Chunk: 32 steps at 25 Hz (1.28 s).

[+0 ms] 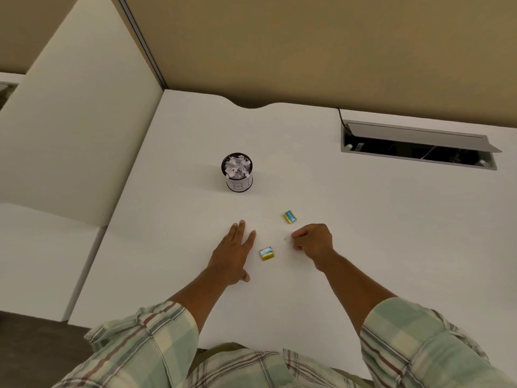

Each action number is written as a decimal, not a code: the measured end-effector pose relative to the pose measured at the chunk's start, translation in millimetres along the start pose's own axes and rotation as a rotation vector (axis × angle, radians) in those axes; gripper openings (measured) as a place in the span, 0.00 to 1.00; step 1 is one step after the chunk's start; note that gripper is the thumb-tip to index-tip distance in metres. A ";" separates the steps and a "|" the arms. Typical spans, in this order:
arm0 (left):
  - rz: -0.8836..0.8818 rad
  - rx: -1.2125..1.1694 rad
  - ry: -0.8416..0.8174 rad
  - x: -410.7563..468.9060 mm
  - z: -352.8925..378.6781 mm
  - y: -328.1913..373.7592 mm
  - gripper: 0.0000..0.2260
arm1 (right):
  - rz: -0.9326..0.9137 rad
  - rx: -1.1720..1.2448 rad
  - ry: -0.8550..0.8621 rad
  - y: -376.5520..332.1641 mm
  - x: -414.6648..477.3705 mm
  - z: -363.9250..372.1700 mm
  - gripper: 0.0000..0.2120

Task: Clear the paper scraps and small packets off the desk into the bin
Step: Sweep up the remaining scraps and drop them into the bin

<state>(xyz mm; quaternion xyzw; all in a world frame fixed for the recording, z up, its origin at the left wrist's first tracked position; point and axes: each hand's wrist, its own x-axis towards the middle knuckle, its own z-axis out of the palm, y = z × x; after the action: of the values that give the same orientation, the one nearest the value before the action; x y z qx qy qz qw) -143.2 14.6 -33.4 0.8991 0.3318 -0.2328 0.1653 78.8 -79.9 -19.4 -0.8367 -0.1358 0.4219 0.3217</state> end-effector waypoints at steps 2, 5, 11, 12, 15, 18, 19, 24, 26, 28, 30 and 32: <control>0.004 0.011 -0.001 1.3 -1.5 -0.5 0.58 | 0.058 0.258 -0.051 -17.1 -0.9 -7.9 0.06; -0.002 0.029 -0.012 5.0 -2.2 -2.2 0.61 | -0.009 0.424 -0.109 -62.3 -0.8 -11.1 0.06; -0.025 0.035 -0.021 10.4 -0.9 0.8 0.62 | -0.265 0.328 -0.115 -170.3 10.7 15.9 0.05; -0.028 0.033 -0.022 10.6 -0.9 1.4 0.61 | -0.314 0.242 -0.093 -183.9 13.9 22.7 0.05; -0.030 0.042 -0.026 11.4 -0.5 1.0 0.61 | -0.466 -0.079 -0.010 -212.2 24.3 43.7 0.09; -0.023 0.050 -0.031 10.6 -1.2 -0.1 0.60 | -0.585 -0.388 0.009 -223.1 33.9 61.7 0.10; -0.023 0.051 -0.030 10.6 -1.5 -0.5 0.60 | -0.597 -0.454 -0.006 -223.9 36.2 65.6 0.11; -0.038 0.046 -0.042 13.0 1.6 -0.8 0.61 | -0.654 -0.653 -0.033 -222.4 40.8 74.2 0.13; -0.041 0.045 -0.050 14.2 3.2 -1.0 0.62 | -0.651 -0.627 0.005 -221.9 41.0 75.3 0.12; -0.040 0.042 -0.053 14.5 3.9 -1.5 0.62 | -0.645 -0.576 0.031 -221.9 40.4 75.5 0.11; -0.040 0.035 -0.046 13.9 3.3 -1.7 0.62 | -0.642 -0.528 0.037 -221.5 39.2 73.6 0.09; -0.040 0.030 -0.037 13.7 2.3 -1.9 0.62 | -0.629 -0.470 0.014 -220.2 38.0 68.7 0.10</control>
<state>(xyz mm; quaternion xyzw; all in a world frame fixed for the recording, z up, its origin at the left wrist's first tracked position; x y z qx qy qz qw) -136.0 22.0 -42.9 0.8903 0.3428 -0.2577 0.1530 57.1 134.7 70.9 -0.8080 -0.4760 0.2546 0.2360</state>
